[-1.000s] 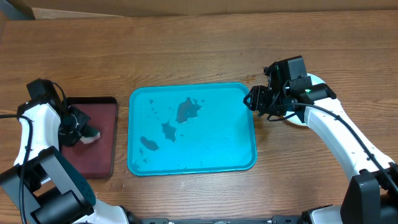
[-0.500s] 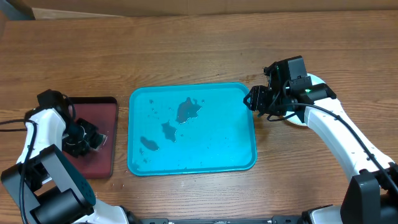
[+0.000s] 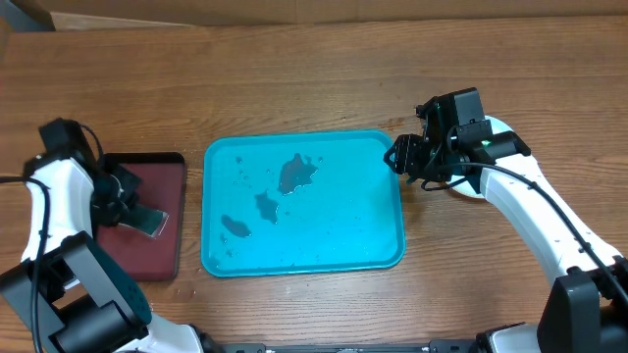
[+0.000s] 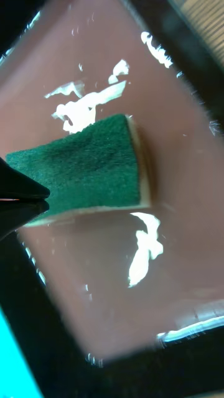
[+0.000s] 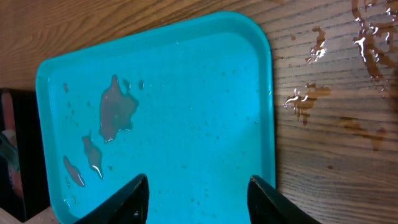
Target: Clean dirty plates on tray and stack at the side
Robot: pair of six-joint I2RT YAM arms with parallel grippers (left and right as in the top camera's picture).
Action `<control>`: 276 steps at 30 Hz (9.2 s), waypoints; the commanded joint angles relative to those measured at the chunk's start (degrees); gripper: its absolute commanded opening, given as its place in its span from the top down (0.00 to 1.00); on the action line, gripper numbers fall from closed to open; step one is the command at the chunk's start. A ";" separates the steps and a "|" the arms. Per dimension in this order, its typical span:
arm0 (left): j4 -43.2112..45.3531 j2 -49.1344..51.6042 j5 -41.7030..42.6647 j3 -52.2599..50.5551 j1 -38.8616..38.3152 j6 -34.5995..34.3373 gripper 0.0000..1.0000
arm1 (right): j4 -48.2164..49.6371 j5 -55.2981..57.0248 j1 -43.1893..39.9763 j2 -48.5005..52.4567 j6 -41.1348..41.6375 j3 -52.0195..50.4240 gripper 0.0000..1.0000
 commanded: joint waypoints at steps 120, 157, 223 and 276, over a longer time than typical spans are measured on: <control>6.25 0.24 2.51 -7.87 -0.13 -4.44 0.96 | -0.42 0.37 0.28 -0.59 0.26 -0.24 0.45; 2.51 0.24 -10.93 -3.80 0.07 -4.24 0.90 | -0.81 1.20 0.26 -0.61 0.28 0.02 0.44; -24.94 -68.65 15.23 -0.04 -11.04 4.96 0.00 | -30.53 12.00 0.22 -59.63 -3.65 -2.49 0.00; -24.94 -68.65 15.23 -0.04 -11.04 4.94 0.00 | 38.10 8.52 -11.26 -90.97 -11.34 -63.84 0.00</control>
